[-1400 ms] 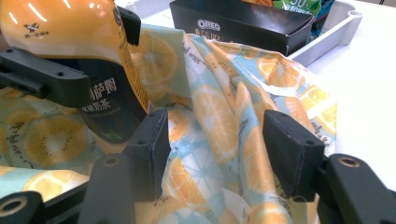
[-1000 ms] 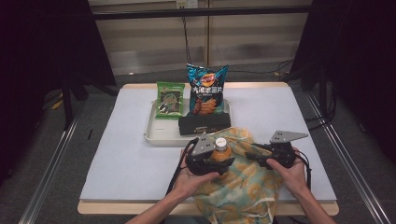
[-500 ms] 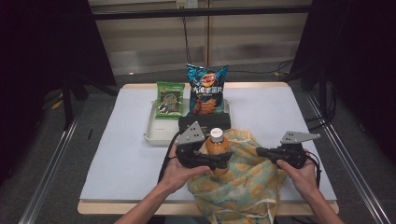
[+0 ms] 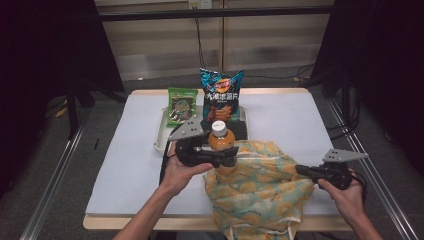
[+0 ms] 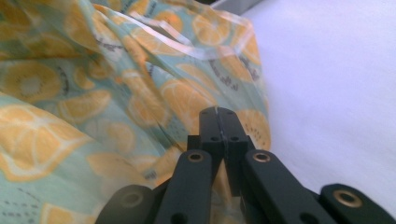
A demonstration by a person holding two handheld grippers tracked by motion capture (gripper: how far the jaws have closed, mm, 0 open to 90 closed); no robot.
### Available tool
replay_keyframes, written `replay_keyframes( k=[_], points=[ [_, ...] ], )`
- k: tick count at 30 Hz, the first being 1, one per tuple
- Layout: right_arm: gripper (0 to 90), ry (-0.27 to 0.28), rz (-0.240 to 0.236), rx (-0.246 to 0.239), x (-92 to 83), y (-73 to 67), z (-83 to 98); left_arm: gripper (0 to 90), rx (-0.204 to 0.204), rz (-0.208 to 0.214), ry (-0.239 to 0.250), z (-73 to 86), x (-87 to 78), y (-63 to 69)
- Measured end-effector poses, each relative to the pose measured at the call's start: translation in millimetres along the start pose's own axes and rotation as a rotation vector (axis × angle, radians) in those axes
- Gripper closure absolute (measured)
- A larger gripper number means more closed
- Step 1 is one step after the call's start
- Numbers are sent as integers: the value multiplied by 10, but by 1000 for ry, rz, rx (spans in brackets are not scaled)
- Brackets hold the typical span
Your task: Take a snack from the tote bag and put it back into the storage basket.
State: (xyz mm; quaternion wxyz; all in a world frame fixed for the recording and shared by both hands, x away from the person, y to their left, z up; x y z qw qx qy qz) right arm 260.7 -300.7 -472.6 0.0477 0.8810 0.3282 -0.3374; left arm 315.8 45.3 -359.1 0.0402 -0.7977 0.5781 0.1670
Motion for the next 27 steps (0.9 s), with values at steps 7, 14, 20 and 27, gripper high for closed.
replay_keyframes(
  k=[7, 14, 20, 27],
  points=[
    [900, 30, 92, 65, -237, 201, 176, 313, 0, -26, 23, -84, -199, -114],
    [900, 64, 111, 115, -373, 302, 328, 313, 3, -50, 6, -59, -286, -298],
    [668, 120, 82, 80, -357, 231, 126, 313, -10, -66, -21, 18, -350, -490],
    [525, 159, 29, 17, -255, -21, -198, 312, -24, -61, -41, 40, -414, -710]
  ],
)
Point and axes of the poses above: each handheld gripper's, and its own axes: x roughly forward along the jaws, z roughly out of its underside, y roughly to its right, the point moved 4 cm from there along x, roughly forward along the jaws, and after that the axes turned 4 degrees about -y, right-handed, at the moved point
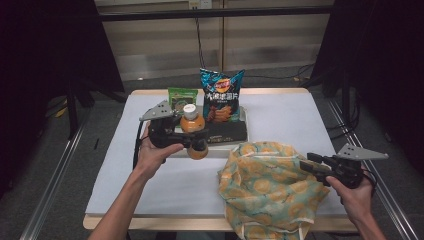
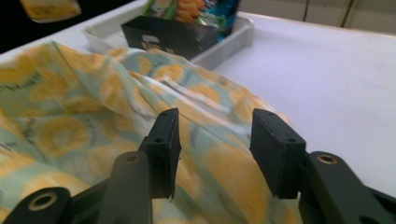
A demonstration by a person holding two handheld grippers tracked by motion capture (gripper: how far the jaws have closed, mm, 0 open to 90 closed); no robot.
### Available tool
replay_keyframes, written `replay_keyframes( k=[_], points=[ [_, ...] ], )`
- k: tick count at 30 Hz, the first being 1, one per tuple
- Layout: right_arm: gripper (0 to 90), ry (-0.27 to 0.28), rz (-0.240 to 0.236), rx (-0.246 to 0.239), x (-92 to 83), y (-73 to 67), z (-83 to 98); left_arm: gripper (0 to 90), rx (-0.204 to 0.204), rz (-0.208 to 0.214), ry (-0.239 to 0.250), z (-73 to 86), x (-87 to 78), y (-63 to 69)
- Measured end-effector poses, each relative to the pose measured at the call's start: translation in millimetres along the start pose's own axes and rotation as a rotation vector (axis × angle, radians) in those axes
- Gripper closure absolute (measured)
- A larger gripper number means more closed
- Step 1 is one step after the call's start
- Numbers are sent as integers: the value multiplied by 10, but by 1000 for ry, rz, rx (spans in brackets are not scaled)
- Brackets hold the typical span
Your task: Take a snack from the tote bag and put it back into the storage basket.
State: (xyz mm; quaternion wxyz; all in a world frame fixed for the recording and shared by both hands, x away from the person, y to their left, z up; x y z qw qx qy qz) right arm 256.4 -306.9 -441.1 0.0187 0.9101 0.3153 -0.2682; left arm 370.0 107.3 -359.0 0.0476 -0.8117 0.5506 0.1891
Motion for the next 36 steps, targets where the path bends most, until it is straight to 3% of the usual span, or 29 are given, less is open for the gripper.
replay_keyframes(
  k=[6, 11, 19, 21, 23, 29, 33, 36],
  points=[
    [519, 26, -73, -22, 132, -220, -122, 313, -8, 13, -25, 54, -5, -190],
    [503, 21, -96, -29, 199, -305, -93, 313, -20, 17, -38, 125, -16, -325],
    [393, 2, -102, -30, 225, -329, -39, 312, -32, -14, -40, 219, -133, -541],
    [376, -1, -107, -26, 231, -330, -31, 313, -23, -11, -61, 244, -157, -587],
    [369, -1, -108, -28, 239, -328, -28, 313, -22, -26, -72, 270, -172, -636],
    [356, -2, -109, -26, 241, -324, -27, 312, -9, -19, -53, 302, -207, -768],
    [356, -5, -104, -24, 246, -311, -18, 313, 9, -32, -81, 319, -203, -860],
    [357, -2, -107, -24, 244, -308, -19, 312, 3, -16, -91, 337, -208, -928]
  ],
)
Point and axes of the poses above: each handheld gripper's, and its own axes: x roughly forward along the jaws, z roughly out of its underside, y roughly to its right, the point moved 4 cm from there along x, roughly forward along the jaws, and after that the axes turned 4 degrees about -y, right-handed, at the moved point
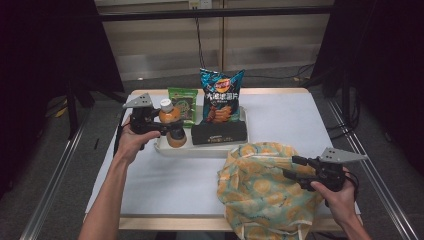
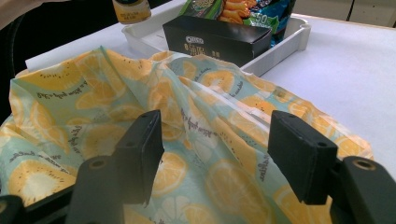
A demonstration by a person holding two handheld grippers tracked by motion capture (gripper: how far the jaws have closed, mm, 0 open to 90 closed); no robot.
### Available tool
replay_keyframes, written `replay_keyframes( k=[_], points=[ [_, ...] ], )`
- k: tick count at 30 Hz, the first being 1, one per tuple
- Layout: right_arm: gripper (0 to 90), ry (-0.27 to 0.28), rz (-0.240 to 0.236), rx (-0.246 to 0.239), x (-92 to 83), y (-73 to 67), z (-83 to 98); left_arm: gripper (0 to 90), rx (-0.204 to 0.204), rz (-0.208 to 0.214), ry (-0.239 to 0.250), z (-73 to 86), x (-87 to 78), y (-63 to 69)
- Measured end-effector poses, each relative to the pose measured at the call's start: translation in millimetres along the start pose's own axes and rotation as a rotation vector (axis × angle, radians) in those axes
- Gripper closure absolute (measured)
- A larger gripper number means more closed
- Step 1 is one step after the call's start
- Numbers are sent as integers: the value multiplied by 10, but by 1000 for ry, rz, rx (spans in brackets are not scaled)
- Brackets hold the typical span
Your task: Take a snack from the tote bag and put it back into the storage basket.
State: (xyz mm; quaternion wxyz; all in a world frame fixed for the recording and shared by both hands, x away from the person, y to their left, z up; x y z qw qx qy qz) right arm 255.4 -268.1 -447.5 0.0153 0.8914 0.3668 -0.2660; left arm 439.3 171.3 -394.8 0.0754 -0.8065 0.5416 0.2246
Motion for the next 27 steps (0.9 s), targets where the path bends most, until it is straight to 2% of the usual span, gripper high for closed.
replay_keyframes(
  k=[2, 5, 7, 11, 13, 14, 16, 18, 19, 20, 24, 25, 27],
  points=[
    [357, 0, 0, 0, -1, 1, 1, 312, 7, -2, -17, 21, 6, -51],
    [356, 2, 2, 1, -1, 4, 3, 312, -15, 8, -15, 64, 38, -129],
    [356, 1, -1, 4, -1, 4, 4, 313, -23, -3, -25, 97, 63, -173],
    [356, 2, -4, 0, -5, 3, 4, 312, -9, -2, -38, 141, 128, -207],
    [356, 1, -1, 4, -4, 2, 7, 312, 13, -14, -46, 152, 163, -209],
    [356, 0, 0, 2, -4, 5, 9, 312, 21, -7, -46, 158, 176, -208],
    [355, 2, -3, 1, -9, 3, 8, 312, 37, -27, -48, 165, 200, -199],
    [355, -1, 2, 1, -16, 9, 12, 313, 60, -23, -63, 177, 218, -181],
    [355, 2, 0, 3, -18, 10, 14, 312, 58, -17, -66, 182, 226, -172],
    [354, 2, -1, 3, -18, 12, 16, 312, 67, -27, -74, 189, 226, -177],
    [353, 1, 1, 2, -19, 10, 21, 312, 56, -28, -75, 222, 257, -198],
    [353, 1, 3, 2, -21, 8, 21, 311, 35, -36, -80, 238, 263, -202],
    [352, 2, 4, 2, -23, 7, 21, 311, 31, -41, -86, 262, 270, -220]
  ],
)
Point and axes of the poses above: each handheld gripper's, and its own axes: x roughly forward along the jaws, z roughly out of its underside, y roughly to its right, the point moved 4 cm from there along x, roughly forward along the jaws, and after that the axes turned 4 degrees about -y, right-handed, at the moved point
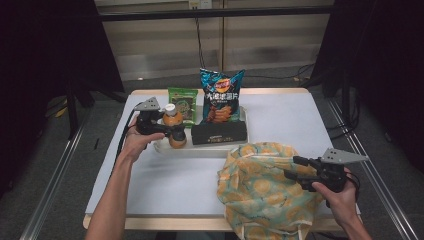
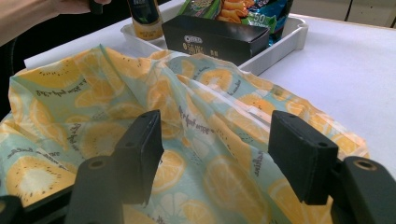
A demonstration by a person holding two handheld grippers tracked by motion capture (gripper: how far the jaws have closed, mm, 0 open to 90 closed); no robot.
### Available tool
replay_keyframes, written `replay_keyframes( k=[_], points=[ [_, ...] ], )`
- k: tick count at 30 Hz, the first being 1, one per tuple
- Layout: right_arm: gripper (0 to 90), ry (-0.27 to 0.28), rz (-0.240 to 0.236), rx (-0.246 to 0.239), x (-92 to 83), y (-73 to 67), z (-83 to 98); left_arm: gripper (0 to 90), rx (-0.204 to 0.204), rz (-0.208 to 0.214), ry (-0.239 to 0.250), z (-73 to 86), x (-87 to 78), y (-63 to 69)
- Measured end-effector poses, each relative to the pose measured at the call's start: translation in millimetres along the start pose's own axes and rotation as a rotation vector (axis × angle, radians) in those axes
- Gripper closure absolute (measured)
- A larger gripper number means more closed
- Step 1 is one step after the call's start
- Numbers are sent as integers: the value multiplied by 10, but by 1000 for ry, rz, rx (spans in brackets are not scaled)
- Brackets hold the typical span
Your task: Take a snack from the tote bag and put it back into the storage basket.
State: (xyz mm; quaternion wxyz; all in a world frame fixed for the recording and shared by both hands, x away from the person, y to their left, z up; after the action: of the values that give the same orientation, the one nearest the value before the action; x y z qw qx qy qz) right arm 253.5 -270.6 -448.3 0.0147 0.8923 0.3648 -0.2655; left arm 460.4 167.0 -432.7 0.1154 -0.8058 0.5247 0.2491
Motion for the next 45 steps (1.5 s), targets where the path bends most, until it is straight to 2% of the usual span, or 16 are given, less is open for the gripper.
replay_keyframes(
  k=[1, 4, 9, 12, 17, 21, 28, 29, 31, 32, 35, 39, 40, 42, 44, 45],
  points=[
    [352, 1, 1, 0, -1, 2, 0, 311, -16, 0, -1, 13, 13, 8],
    [352, 2, 2, 0, -1, 5, 2, 311, -5, -7, -24, 42, 31, 5],
    [352, -2, -2, 1, 4, 5, 4, 311, -41, -41, -40, 116, 65, -34],
    [352, 0, -4, 2, 5, 4, 3, 310, -48, -58, -13, 161, 52, -23],
    [344, -3, -2, 6, 8, 7, 7, 307, -9, -93, -23, 174, 58, 51],
    [335, -1, 1, 5, 0, -1, 11, 302, -18, -92, -19, 180, 76, 89],
    [323, -11, -3, -3, 19, -12, 23, 169, -92, -131, -53, 209, 52, 77],
    [323, -11, -3, -3, 19, -12, 23, 162, -92, -151, -61, 209, 38, 76],
    [322, -9, -3, -1, 20, -13, 21, 114, -130, -179, -65, 205, 7, 91],
    [322, -9, 0, -4, 19, -13, 22, 109, -150, -196, -58, 199, -12, 102],
    [320, -10, -2, -8, 17, -17, 24, 97, -165, -247, -43, 177, -63, 160],
    [320, -13, -2, -4, 25, -20, 25, 92, -196, -271, 5, 142, -98, 248],
    [320, -14, 2, -3, 29, -20, 26, 98, -224, -295, 28, 132, -88, 269],
    [320, -15, 1, -5, 37, -24, 27, 110, -218, -314, 38, 128, -80, 295],
    [320, -13, -4, -7, 44, -24, 31, 113, -252, -332, 44, 115, -49, 290],
    [319, -14, -8, -3, 45, -21, 35, 98, -274, -347, 68, 107, -51, 284]
  ],
)
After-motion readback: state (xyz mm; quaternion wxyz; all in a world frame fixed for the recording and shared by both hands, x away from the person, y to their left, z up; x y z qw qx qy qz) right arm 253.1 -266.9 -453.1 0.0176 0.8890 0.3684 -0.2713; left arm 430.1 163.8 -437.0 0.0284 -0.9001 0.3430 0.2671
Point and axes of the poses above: each handheld gripper's, and its own axes: x roughly forward along the jaws, z roughly out of its underside, y roughly to its right, the point moved 4 cm from there along x, roughly forward along the jaws, and after that the axes turned 4 degrees about -y, right-handed, at the moved point
